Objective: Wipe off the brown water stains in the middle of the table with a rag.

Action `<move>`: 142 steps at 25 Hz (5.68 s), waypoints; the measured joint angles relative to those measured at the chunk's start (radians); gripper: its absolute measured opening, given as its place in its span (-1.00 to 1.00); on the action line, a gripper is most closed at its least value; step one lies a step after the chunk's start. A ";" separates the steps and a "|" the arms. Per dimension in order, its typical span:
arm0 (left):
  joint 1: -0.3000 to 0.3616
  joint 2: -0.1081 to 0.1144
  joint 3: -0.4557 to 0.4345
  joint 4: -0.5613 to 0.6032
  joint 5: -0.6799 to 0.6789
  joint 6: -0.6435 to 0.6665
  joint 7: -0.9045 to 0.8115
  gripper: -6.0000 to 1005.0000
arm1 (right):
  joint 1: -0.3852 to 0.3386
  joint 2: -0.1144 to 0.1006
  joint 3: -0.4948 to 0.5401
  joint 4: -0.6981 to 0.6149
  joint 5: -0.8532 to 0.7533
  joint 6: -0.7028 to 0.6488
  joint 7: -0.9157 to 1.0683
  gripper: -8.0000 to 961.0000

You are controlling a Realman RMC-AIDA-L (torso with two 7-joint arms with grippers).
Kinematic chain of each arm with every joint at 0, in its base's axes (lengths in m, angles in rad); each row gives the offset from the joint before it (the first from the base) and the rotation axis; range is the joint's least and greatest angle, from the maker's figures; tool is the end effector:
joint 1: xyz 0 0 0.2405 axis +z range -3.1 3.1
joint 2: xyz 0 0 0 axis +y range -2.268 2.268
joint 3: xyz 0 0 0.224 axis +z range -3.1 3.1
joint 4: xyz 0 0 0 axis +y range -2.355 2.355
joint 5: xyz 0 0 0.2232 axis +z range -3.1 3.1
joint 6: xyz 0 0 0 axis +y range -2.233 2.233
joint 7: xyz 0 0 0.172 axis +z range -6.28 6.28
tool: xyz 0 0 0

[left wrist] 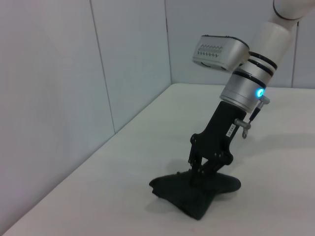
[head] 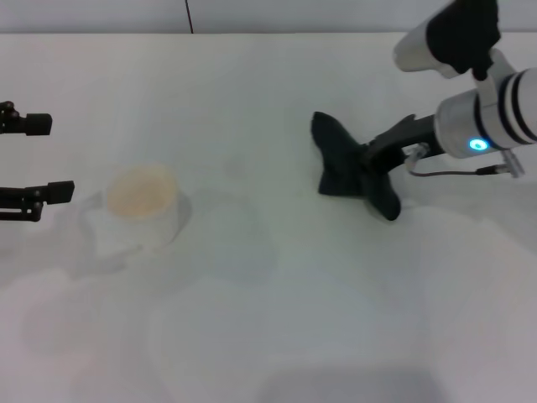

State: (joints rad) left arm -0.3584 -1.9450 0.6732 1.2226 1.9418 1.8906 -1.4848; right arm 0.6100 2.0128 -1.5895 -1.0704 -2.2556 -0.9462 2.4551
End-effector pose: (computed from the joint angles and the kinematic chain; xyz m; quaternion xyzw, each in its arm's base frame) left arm -0.2266 0.3043 0.1299 -0.9701 -0.0729 -0.1489 0.1770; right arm 0.1616 0.4054 -0.0566 -0.9273 0.2873 -0.0193 0.2391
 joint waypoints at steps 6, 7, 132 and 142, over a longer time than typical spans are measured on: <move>0.004 -0.003 0.000 0.000 0.000 0.000 0.000 0.72 | -0.035 0.001 0.032 0.006 -0.031 0.024 -0.002 -0.81; 0.004 -0.003 0.000 0.000 0.000 0.000 0.000 0.72 | -0.039 0.001 0.032 0.006 -0.031 0.031 -0.002 -0.81; 0.007 -0.100 0.051 0.042 -0.017 -0.015 -0.009 0.71 | -0.280 -0.005 0.265 -0.239 0.322 -0.393 -0.445 0.35; 0.006 -0.101 0.051 0.032 -0.015 -0.033 -0.009 0.71 | -0.232 -0.004 0.288 -0.178 0.324 -0.395 -0.454 0.35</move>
State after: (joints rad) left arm -0.3523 -2.0459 0.7241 1.2550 1.9266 1.8578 -1.4941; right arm 0.3780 2.0084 -1.3013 -1.2484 -1.9315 -1.3411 2.0014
